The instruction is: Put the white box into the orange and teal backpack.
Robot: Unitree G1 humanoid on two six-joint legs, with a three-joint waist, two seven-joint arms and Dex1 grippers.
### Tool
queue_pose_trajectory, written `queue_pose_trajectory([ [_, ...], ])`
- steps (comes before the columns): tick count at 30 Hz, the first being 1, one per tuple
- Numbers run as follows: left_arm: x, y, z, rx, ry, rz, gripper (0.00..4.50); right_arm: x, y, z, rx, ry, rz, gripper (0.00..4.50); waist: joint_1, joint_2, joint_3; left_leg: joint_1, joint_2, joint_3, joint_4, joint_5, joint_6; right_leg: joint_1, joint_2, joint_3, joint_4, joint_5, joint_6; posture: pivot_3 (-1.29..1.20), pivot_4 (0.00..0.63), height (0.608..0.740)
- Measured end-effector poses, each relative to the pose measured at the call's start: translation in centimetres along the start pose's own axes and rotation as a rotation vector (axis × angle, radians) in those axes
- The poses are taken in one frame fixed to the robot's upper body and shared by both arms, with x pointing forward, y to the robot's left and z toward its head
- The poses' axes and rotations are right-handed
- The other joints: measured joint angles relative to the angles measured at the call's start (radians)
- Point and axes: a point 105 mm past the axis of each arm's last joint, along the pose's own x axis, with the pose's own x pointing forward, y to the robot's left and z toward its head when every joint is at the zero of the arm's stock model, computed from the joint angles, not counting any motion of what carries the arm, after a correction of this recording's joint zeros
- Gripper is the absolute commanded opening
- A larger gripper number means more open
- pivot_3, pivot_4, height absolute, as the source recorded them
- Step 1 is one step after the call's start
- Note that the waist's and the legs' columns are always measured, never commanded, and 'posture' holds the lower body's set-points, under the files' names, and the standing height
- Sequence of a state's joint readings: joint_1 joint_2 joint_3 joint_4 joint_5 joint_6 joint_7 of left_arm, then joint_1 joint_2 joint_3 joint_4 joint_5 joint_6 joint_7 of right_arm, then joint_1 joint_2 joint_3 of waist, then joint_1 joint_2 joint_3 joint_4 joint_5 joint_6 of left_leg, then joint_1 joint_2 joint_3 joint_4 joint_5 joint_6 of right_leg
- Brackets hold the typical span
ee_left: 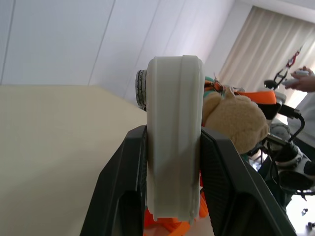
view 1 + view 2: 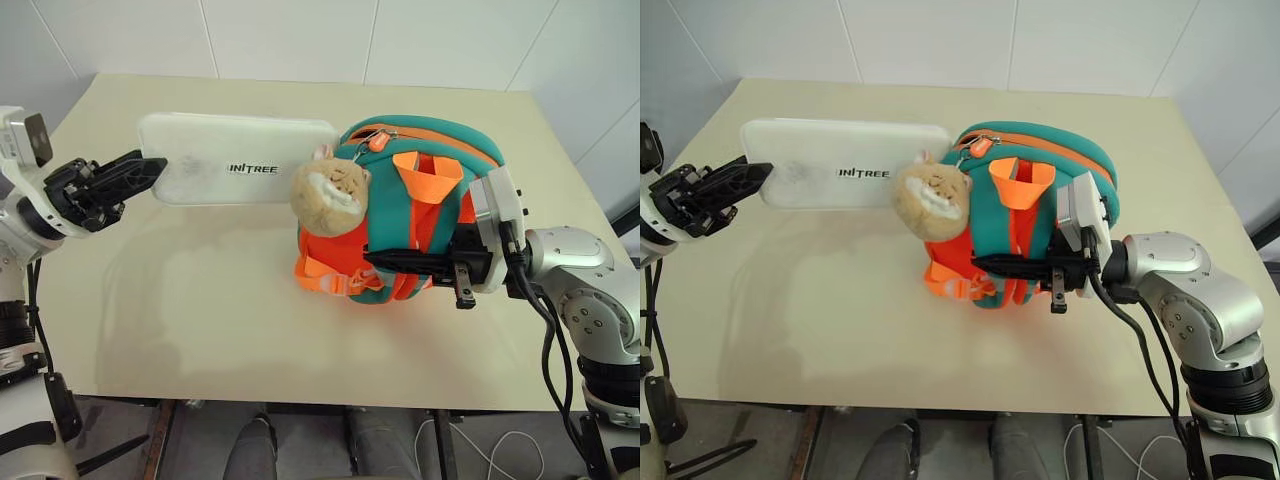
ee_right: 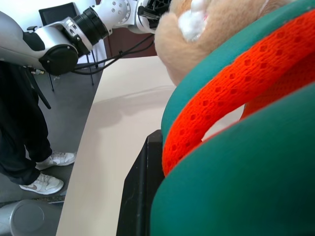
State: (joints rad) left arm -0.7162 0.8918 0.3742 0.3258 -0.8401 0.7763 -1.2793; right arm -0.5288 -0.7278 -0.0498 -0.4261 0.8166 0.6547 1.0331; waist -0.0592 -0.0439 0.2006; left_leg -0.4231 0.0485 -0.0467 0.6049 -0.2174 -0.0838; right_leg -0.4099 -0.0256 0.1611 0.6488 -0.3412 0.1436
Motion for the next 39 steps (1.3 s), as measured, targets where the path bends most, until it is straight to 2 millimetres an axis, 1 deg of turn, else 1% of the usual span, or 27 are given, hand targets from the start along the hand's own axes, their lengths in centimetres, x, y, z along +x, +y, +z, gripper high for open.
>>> queue_pose_trajectory([
  [5,1.2,-0.6,0.7,0.096,0.114,-0.048,1.19,0.0,-0.1,-0.1,0.0,0.002,-0.007,0.0,0.006,0.0,0.0,0.0,0.0,0.0,0.002,0.0,0.0,0.001,0.0,0.0,0.001,0.0,0.0,0.0,0.15,0.74],
  [8,1.6,-0.8,1.1,0.151,0.17,-0.059,1.19,-0.1,-0.3,-0.2,0.001,0.006,-0.015,0.0,0.006,0.0,0.0,0.0,0.0,0.0,0.004,0.0,0.0,0.001,0.0,0.0,0.003,0.0,0.0,0.0,0.15,0.74],
  [12,1.5,-0.7,0.9,0.195,0.246,-0.058,1.19,-0.2,-0.5,-0.4,0.007,0.007,-0.027,0.0,0.004,0.0,0.0,0.0,0.0,0.0,0.005,0.0,0.0,0.001,0.001,0.0,0.004,0.0,0.0,0.0,0.15,0.74],
  [14,1.6,-0.9,1.4,0.207,0.247,-0.067,1.19,-0.3,-0.6,-0.6,0.012,0.007,-0.031,0.0,0.004,0.0,0.0,0.0,0.0,0.0,0.006,0.0,0.0,0.001,0.001,0.0,0.004,0.0,0.0,0.0,0.15,0.74],
  [18,1.3,-1.8,2.7,0.198,0.256,-0.076,1.19,-0.5,-0.7,-1.2,0.042,-0.003,-0.042,0.0,0.002,0.0,0.0,0.0,0.0,0.0,0.006,0.0,0.001,0.001,0.001,0.0,0.004,0.0,0.0,0.0,0.15,0.74],
  [23,1.3,-2.5,2.9,0.158,0.25,-0.112,1.19,-1.1,-0.9,-2.7,0.094,-0.001,-0.065,0.0,0.002,0.0,0.0,0.0,0.0,0.0,0.006,0.0,0.001,0.001,0.001,0.0,0.005,0.0,0.0,0.0,0.15,0.74],
  [30,2.0,-3.8,3.3,0.191,0.27,-0.159,1.19,-1.1,-1.0,-2.9,0.093,0.002,-0.068,0.0,0.001,0.0,0.001,0.0,0.0,0.0,0.007,0.0,0.001,0.001,0.001,0.0,0.006,0.0,0.0,0.0,0.15,0.74],
  [33,2.5,-4.3,4.0,0.233,0.27,-0.178,1.19,-1.2,-1.2,-3.0,0.095,-0.003,-0.076,0.0,0.001,0.0,0.001,0.0,0.0,0.0,0.007,0.0,0.001,0.001,0.001,0.0,0.006,0.0,0.0,0.0,0.15,0.74],
  [35,2.9,-4.6,3.9,0.261,0.288,-0.194,1.19,-1.3,-1.3,-3.1,0.096,0.001,-0.084,0.0,0.0,0.0,0.001,0.0,0.0,0.0,0.007,0.0,0.001,0.001,0.001,0.0,0.006,0.0,0.0,0.0,0.15,0.74],
  [38,3.3,-4.3,3.3,0.278,0.318,-0.193,1.19,-1.3,-1.4,-3.2,0.095,0.004,-0.089,0.0,0.001,0.0,0.001,0.0,0.0,0.0,0.007,0.0,0.001,0.001,0.001,0.0,0.006,0.0,0.0,0.0,0.15,0.74],
  [39,3.8,-4.1,3.0,0.293,0.333,-0.189,1.19,-1.3,-1.5,-3.2,0.093,0.006,-0.09,0.0,0.002,0.0,0.001,0.0,0.0,0.0,0.008,0.0,0.001,0.001,0.001,0.0,0.006,0.0,0.0,0.0,0.15,0.74],
])
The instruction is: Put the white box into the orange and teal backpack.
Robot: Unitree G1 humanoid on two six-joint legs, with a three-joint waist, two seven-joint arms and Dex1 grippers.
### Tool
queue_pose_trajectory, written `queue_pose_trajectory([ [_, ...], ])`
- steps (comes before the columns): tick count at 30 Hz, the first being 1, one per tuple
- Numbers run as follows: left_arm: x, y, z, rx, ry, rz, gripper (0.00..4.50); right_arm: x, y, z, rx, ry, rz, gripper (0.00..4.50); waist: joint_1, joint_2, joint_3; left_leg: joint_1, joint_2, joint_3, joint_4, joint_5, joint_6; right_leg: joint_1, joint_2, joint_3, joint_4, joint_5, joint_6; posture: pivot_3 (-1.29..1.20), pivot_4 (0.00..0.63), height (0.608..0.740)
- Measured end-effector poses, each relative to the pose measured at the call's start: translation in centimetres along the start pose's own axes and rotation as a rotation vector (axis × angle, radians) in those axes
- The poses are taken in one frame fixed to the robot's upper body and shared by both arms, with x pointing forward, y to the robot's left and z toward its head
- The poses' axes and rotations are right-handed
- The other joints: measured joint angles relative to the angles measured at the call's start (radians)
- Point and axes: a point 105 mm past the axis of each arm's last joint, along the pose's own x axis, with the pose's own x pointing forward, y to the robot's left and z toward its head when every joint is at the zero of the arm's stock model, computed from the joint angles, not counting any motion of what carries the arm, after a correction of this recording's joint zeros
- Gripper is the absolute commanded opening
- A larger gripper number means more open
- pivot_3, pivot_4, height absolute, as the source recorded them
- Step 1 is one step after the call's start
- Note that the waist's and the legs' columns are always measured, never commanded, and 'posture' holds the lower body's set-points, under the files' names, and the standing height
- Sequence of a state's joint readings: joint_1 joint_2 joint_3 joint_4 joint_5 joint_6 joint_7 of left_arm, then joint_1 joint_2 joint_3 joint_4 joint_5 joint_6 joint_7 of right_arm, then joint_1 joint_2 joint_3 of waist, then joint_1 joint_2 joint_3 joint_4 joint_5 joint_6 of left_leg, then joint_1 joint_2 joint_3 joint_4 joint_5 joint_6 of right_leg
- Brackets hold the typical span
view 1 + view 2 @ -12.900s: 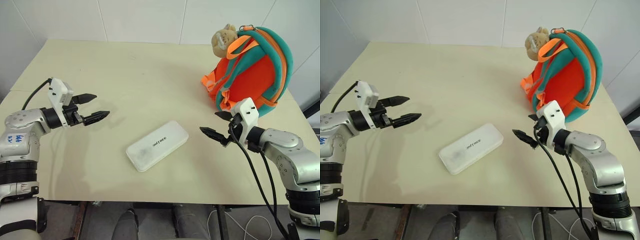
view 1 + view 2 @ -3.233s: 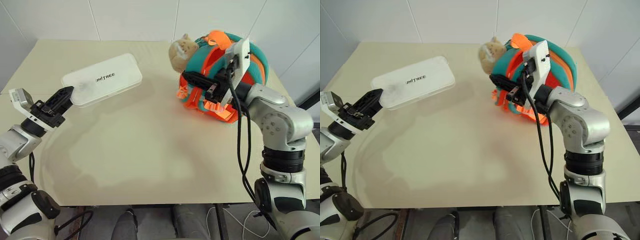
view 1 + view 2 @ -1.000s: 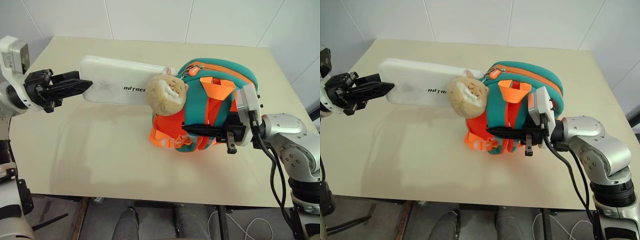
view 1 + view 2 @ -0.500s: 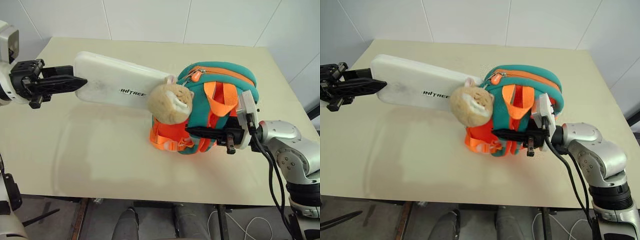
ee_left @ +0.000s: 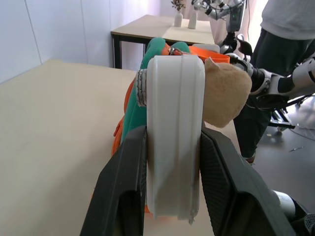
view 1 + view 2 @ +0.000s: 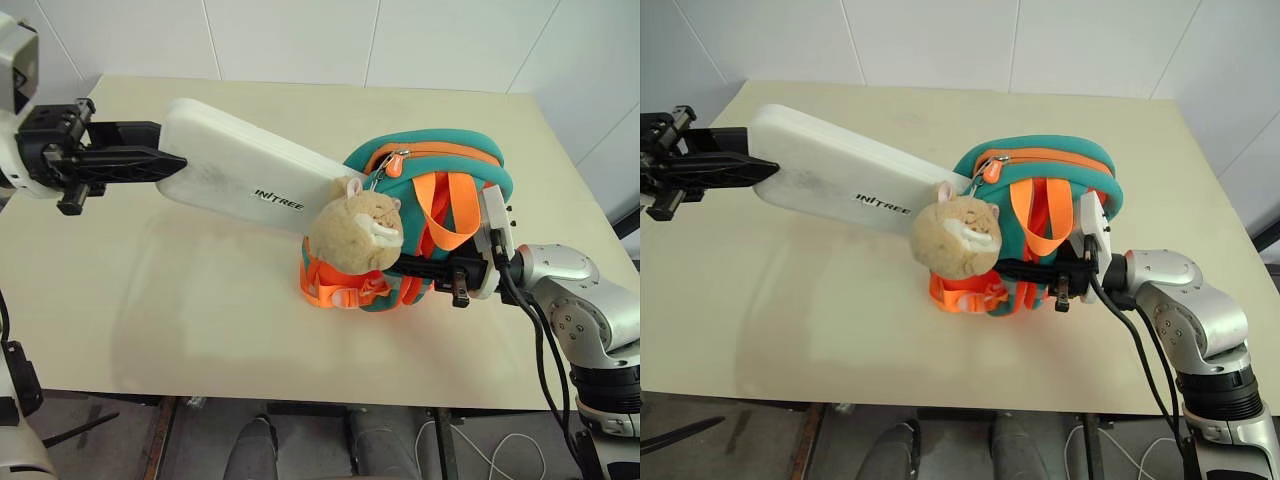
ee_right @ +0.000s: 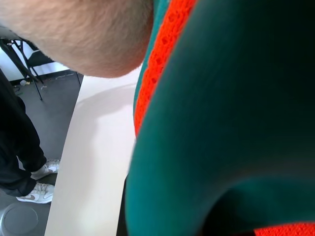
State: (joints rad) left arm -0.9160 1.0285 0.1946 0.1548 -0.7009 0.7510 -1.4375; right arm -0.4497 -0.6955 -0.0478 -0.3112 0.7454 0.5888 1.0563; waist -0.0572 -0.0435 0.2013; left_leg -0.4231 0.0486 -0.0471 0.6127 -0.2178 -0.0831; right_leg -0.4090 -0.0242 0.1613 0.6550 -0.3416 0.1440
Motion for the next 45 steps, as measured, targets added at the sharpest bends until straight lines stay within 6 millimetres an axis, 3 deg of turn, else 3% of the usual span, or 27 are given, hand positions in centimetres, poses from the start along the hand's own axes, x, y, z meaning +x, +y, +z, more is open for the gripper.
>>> queue_pose_trajectory([
  [5,2.0,0.7,-0.6,0.06,0.055,0.005,1.19,0.1,0.0,0.0,-0.002,-0.003,0.001,0.0,0.0,0.0,0.0,0.0,0.0,0.0,0.001,0.0,0.0,0.001,0.0,0.0,0.0,0.0,0.0,0.0,0.15,0.74],
  [10,5.2,1.9,-1.6,0.077,0.044,0.017,1.18,0.2,0.0,0.0,-0.004,-0.006,-0.001,0.0,0.003,0.0,0.0,0.0,0.0,0.0,0.002,0.0,0.0,0.001,0.0,0.0,0.002,0.0,0.0,0.0,0.15,0.74],
  [22,13.7,3.3,-6.0,0.061,0.058,0.037,1.17,0.6,-0.2,0.0,-0.011,-0.012,-0.008,0.0,0.005,0.0,0.0,0.001,0.0,-0.001,0.004,0.001,0.001,0.002,0.0,0.001,0.004,0.001,0.001,0.0,0.15,0.74],
  [26,15.1,3.8,-7.4,0.064,0.088,0.06,1.17,0.7,-0.2,0.0,-0.014,-0.009,-0.007,0.0,0.001,0.0,0.0,0.001,-0.001,-0.001,0.005,0.001,0.001,0.002,0.001,0.001,0.004,0.001,0.002,0.0,0.15,0.74],
  [31,15.7,4.1,-7.8,0.058,0.099,0.075,2.68,0.9,-0.2,0.1,-0.02,-0.006,-0.007,0.0,0.003,0.0,0.0,0.001,-0.001,-0.001,0.007,0.001,0.001,0.003,0.001,0.001,0.004,0.002,0.003,0.0,0.15,0.74],
  [37,13.6,3.9,-6.9,0.04,0.105,0.069,4.48,1.0,-0.3,0.0,-0.019,-0.001,-0.007,0.0,-0.002,0.0,0.0,0.001,-0.001,-0.001,0.006,0.001,0.001,0.003,0.001,0.001,0.004,0.002,0.003,0.0,0.15,0.74],
  [45,8.8,2.1,-5.1,-0.009,0.072,0.054,4.48,1.4,-0.4,-0.2,-0.009,-0.003,-0.004,0.0,-0.002,0.0,0.0,0.001,-0.001,-0.001,0.006,0.001,0.001,0.003,0.001,0.001,0.004,0.002,0.003,0.0,0.15,0.74],
])
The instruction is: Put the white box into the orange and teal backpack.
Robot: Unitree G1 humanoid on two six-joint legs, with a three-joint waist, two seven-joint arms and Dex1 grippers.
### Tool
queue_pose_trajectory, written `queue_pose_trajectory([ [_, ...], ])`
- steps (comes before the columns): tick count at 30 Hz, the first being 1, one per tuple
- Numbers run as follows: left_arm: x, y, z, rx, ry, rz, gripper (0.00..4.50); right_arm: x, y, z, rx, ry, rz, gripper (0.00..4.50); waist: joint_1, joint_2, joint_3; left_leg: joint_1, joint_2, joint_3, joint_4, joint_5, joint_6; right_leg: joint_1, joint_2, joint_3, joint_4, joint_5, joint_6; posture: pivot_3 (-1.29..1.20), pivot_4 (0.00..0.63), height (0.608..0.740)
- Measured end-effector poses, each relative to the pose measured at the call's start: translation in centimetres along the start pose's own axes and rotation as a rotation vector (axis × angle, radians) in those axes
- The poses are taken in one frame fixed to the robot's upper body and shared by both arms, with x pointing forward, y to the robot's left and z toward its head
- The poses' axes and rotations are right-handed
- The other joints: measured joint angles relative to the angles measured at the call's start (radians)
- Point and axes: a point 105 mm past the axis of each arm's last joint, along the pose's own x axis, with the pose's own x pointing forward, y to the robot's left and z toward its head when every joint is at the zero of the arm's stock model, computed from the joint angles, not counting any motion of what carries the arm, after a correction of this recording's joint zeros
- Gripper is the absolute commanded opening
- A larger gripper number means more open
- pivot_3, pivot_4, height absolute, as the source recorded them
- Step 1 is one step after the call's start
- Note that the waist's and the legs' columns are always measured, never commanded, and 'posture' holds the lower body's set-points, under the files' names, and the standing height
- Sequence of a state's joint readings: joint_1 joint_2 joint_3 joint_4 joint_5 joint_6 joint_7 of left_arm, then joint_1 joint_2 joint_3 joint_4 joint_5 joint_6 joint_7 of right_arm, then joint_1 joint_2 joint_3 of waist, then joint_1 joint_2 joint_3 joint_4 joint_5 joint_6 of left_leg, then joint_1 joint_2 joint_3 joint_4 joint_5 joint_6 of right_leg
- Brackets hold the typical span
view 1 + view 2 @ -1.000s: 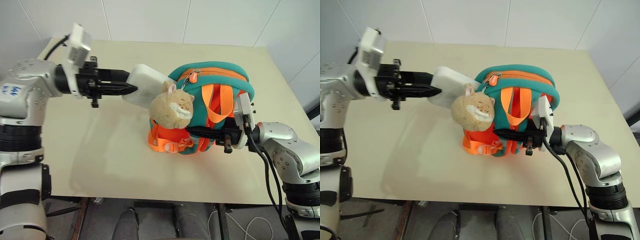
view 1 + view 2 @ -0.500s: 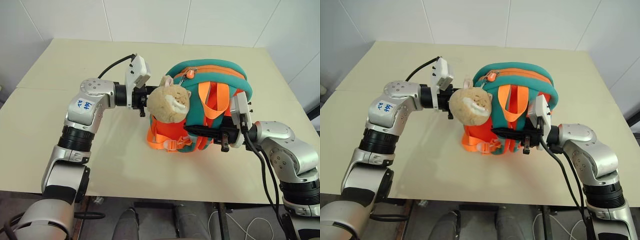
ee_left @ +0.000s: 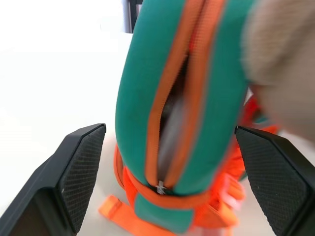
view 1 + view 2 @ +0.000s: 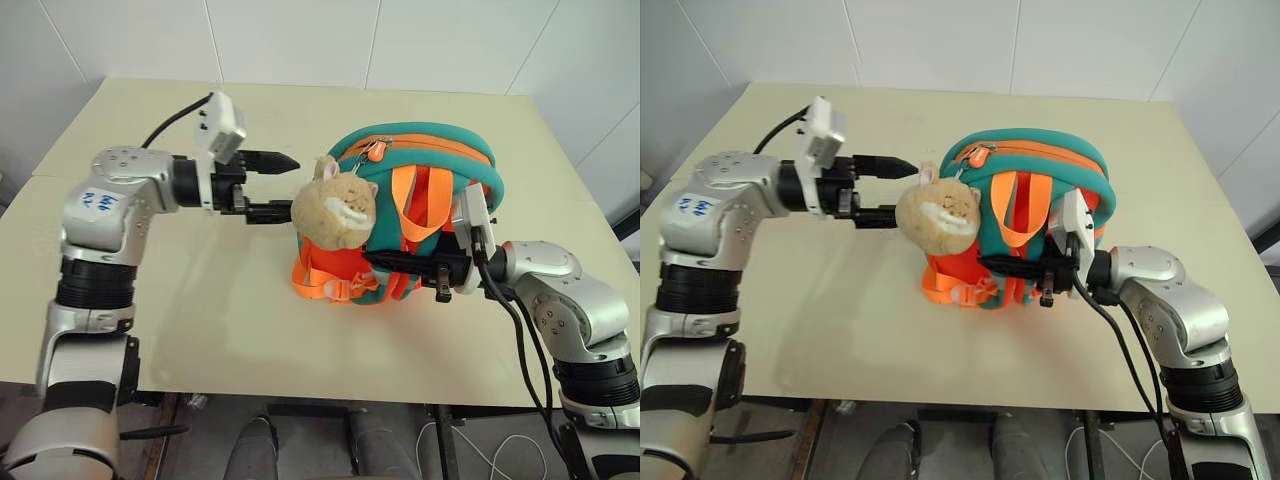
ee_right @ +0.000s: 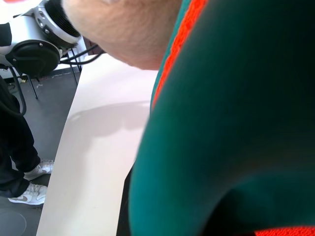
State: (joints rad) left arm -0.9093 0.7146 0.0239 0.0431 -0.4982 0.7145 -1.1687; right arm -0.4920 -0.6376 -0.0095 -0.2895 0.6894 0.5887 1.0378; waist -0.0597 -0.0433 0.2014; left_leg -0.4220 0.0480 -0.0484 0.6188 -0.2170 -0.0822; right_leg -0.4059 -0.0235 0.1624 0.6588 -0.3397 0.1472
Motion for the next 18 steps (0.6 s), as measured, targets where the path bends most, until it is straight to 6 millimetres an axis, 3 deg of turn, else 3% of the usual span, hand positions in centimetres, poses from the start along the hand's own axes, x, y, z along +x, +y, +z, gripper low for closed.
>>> queue_pose_trajectory([
  [6,-1.9,-3.6,1.8,-0.031,-0.068,-0.111,4.48,0.0,-0.1,0.0,0.002,0.0,-0.002,0.0,0.001,0.0,0.0,0.0,0.0,0.0,0.0,0.0,0.0,0.0,0.0,0.0,0.0,0.0,0.0,0.0,0.15,0.74],
  [11,-0.6,-5.9,2.7,0.013,-0.13,-0.157,4.48,0.0,-0.1,-0.1,0.003,0.001,-0.004,0.0,0.002,0.0,0.0,0.001,0.0,-0.001,0.002,0.0,0.0,0.002,0.0,0.0,0.0,0.0,0.0,0.0,0.15,0.74],
  [16,1.3,-5.2,1.4,0.03,-0.078,-0.082,4.48,0.1,-0.1,-0.1,0.003,0.002,-0.006,0.0,0.001,0.0,0.0,0.002,0.0,-0.001,0.003,0.0,0.0,0.004,0.0,0.0,-0.001,0.0,0.0,0.0,0.15,0.74],
  [18,2.2,-4.6,0.4,0.023,-0.035,-0.037,4.1,0.1,-0.1,-0.1,0.003,0.002,-0.006,0.0,0.001,0.0,0.0,0.002,0.0,-0.001,0.003,0.0,0.0,0.004,0.0,0.0,-0.001,0.0,0.0,0.0,0.15,0.74],
])
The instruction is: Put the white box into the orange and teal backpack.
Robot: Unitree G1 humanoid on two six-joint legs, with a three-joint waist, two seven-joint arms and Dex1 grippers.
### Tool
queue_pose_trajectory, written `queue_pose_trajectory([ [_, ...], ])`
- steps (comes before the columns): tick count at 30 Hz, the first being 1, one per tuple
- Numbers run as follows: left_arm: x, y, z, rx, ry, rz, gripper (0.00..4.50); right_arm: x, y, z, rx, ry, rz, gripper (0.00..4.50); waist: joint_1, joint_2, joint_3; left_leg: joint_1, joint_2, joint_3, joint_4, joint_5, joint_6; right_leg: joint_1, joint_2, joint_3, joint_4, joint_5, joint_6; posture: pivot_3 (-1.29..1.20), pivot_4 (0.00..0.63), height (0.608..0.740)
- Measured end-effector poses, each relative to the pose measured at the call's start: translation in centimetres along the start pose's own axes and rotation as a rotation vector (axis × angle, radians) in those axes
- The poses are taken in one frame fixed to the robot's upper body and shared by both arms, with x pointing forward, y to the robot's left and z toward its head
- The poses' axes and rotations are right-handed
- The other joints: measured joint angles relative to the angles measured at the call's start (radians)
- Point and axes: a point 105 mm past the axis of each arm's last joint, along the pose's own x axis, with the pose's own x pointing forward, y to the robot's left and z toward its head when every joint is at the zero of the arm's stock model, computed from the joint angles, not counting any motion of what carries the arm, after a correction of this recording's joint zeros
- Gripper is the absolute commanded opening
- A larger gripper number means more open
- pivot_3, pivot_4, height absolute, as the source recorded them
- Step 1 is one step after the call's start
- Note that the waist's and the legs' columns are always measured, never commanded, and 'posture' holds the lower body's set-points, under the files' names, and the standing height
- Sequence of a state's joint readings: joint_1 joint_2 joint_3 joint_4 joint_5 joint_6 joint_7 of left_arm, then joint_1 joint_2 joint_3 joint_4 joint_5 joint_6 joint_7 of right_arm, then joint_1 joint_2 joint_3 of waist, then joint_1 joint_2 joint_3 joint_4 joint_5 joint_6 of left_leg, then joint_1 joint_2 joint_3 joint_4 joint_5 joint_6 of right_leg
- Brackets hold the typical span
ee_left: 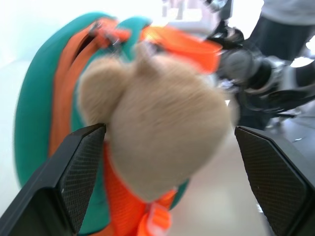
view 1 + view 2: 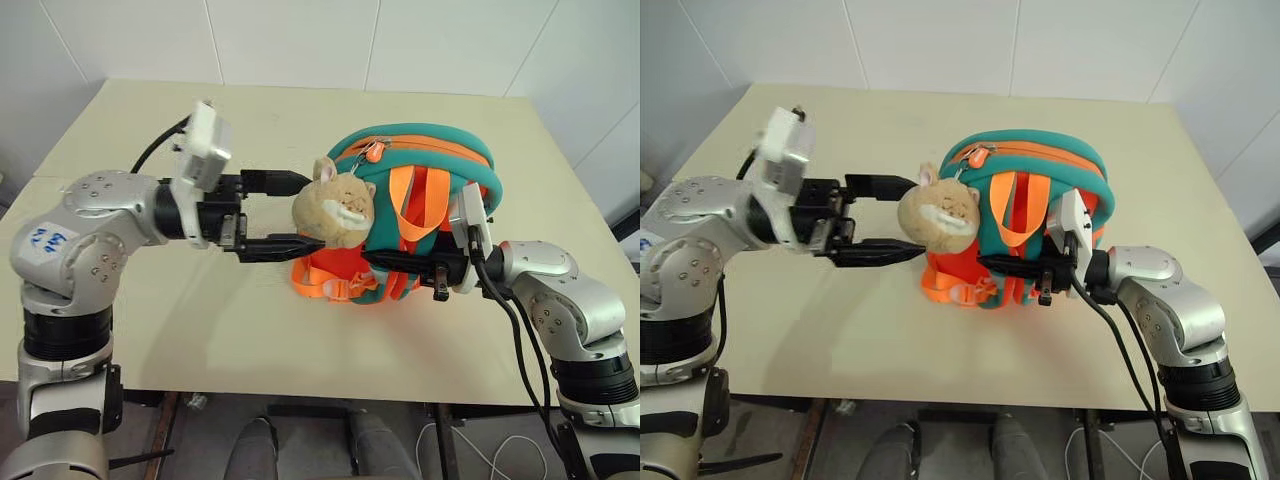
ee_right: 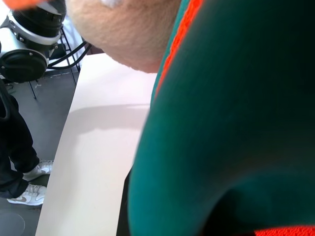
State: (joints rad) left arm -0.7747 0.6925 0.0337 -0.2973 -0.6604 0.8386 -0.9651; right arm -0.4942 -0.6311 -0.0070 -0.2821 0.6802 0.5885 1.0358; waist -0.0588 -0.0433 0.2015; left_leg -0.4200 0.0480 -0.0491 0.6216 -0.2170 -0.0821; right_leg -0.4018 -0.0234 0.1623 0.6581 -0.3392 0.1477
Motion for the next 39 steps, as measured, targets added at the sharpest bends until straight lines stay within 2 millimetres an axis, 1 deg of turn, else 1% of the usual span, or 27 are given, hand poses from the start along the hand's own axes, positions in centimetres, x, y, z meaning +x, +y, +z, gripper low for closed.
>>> queue_pose_trajectory([
  [1,0.3,0.2,-0.4,-0.011,0.01,0.011,3.89,0.0,0.0,0.0,0.0,0.0,0.0,0.0,0.0,0.0,0.0,0.0,0.0,0.0,0.0,0.0,0.0,0.0,0.0,0.0,0.0,0.0,0.0,0.0,0.15,0.74],
  [4,0.4,0.6,-0.8,-0.03,0.017,0.029,3.01,0.0,0.0,0.0,0.0,0.0,-0.001,0.0,0.0,0.0,0.0,0.0,0.0,0.0,-0.001,0.0,0.0,0.0,0.0,0.0,-0.001,0.0,0.0,0.0,0.15,0.74],
  [6,0.4,0.8,-0.8,-0.033,0.014,0.037,2.33,0.0,0.0,0.0,0.0,-0.001,-0.001,0.0,0.002,0.0,0.0,0.0,0.0,0.0,-0.001,0.0,0.0,0.0,0.0,0.0,-0.002,0.0,0.0,0.0,0.15,0.74],
  [9,0.4,0.9,-0.5,-0.028,0.011,0.043,1.47,0.0,0.0,0.0,0.0,-0.003,-0.002,0.0,0.003,0.0,0.0,-0.001,0.0,0.0,-0.001,0.0,0.0,0.0,0.0,0.0,-0.002,0.0,0.0,0.0,0.15,0.74],
  [13,0.2,1.0,0.1,-0.041,-0.002,0.041,0.55,-0.1,0.2,-0.1,0.0,-0.023,-0.001,0.0,0.002,0.0,0.0,-0.001,0.0,0.0,-0.001,0.0,0.0,0.0,0.0,0.0,-0.002,0.0,0.0,0.0,0.15,0.74],
  [15,0.0,0.9,0.4,-0.055,-0.006,0.037,0.31,-0.2,0.4,-0.2,0.012,-0.04,-0.002,0.0,0.002,0.0,0.0,-0.001,0.0,0.0,-0.001,0.0,0.0,0.0,0.0,0.0,-0.002,0.0,0.0,0.0,0.15,0.74],
  [17,-0.6,1.2,0.7,-0.077,-0.002,0.05,0.23,-0.3,0.6,-0.4,0.022,-0.059,-0.001,0.0,0.001,0.0,0.0,-0.001,0.0,0.0,-0.002,0.0,0.0,0.0,0.0,0.0,-0.002,0.0,0.0,0.0,0.15,0.74],
  [20,-1.8,2.4,1.2,-0.103,0.003,0.111,0.18,-0.5,0.9,-0.3,0.022,-0.07,0.001,0.0,0.0,0.0,0.0,0.0,0.0,0.0,-0.001,0.0,0.0,0.0,0.0,-0.001,-0.002,0.0,0.0,0.0,0.15,0.74],
  [23,-3.0,3.4,0.7,-0.136,0.036,0.171,0.17,-0.5,1.1,-0.4,0.025,-0.073,0.004,0.0,0.0,0.0,0.0,0.0,0.0,-0.001,-0.001,0.0,0.0,0.001,0.0,-0.001,-0.002,0.0,0.0,0.0,0.15,0.74],
  [26,-4.9,5.2,-0.9,-0.182,0.127,0.275,0.17,-0.6,1.3,-0.5,0.029,-0.076,0.004,0.0,-0.002,0.0,0.0,0.0,0.0,-0.001,-0.002,0.0,0.0,0.0,0.0,-0.001,-0.003,0.0,0.0,0.0,0.15,0.74],
  [29,-5.4,5.9,-2.6,-0.212,0.198,0.299,0.17,-0.7,1.5,-0.5,0.028,-0.077,0.003,0.0,0.0,0.0,0.0,0.0,0.0,0.0,-0.003,0.0,0.0,0.0,0.0,-0.001,-0.004,0.0,0.0,0.0,0.15,0.74],
  [35,-5.5,6.5,-5.6,-0.252,0.291,0.282,0.17,-0.7,1.6,-0.5,0.028,-0.078,0.003,0.0,0.0,0.0,0.0,0.0,0.0,0.0,-0.006,0.0,0.0,0.0,0.0,-0.001,-0.005,0.0,-0.001,0.0,0.15,0.74],
  [39,-4.7,6.3,-7.9,-0.277,0.361,0.23,0.17,-0.6,1.6,-0.5,0.028,-0.079,-0.001,0.0,0.003,0.0,0.0,0.0,0.0,0.0,-0.006,0.0,0.0,0.0,0.0,-0.001,-0.005,0.0,-0.001,0.0,0.15,0.74],
])
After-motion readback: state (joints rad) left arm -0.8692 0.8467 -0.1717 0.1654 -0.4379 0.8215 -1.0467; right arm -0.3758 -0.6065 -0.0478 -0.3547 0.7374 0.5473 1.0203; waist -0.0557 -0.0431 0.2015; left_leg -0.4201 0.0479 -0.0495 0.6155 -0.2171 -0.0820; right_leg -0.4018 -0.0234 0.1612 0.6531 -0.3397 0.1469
